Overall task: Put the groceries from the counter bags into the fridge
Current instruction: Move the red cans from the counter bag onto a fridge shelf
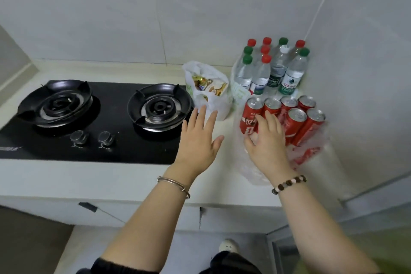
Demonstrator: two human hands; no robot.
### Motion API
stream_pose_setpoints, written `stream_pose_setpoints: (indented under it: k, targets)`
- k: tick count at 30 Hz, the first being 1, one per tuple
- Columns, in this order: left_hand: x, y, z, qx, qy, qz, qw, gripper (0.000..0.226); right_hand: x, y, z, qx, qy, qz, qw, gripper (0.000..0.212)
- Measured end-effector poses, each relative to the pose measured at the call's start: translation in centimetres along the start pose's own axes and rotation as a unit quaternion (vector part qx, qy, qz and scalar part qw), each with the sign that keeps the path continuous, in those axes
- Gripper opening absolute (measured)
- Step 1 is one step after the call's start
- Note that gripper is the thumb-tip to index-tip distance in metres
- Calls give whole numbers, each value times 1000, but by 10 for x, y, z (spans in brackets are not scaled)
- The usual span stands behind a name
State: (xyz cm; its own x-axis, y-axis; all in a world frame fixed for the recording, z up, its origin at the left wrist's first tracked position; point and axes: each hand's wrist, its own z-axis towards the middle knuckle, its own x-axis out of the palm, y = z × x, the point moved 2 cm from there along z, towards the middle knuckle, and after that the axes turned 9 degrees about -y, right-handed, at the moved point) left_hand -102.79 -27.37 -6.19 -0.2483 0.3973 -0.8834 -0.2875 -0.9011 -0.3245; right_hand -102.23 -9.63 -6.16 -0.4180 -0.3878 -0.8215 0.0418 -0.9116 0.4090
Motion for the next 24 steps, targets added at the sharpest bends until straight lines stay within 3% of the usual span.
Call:
stream_pose_setpoints:
  k: [3, 12, 19, 24]
  targets:
    - [17, -15, 30, 5, 12, -7, 1000, 65, 1, -27, 28, 2, -12, -6, 1000, 60]
    - [87, -52, 114, -7, 26, -89, 996, 71, 22, -100, 105, -43, 55, -84, 994, 64]
    - [116, -52, 144, -37, 44, -96, 994, 78, 41, -113, 141, -92, 155, -125, 976, 78]
    - [127, -58, 159, -48, 90, -86, 991, 80, 47, -112, 152, -116, 179, -156, 964, 83]
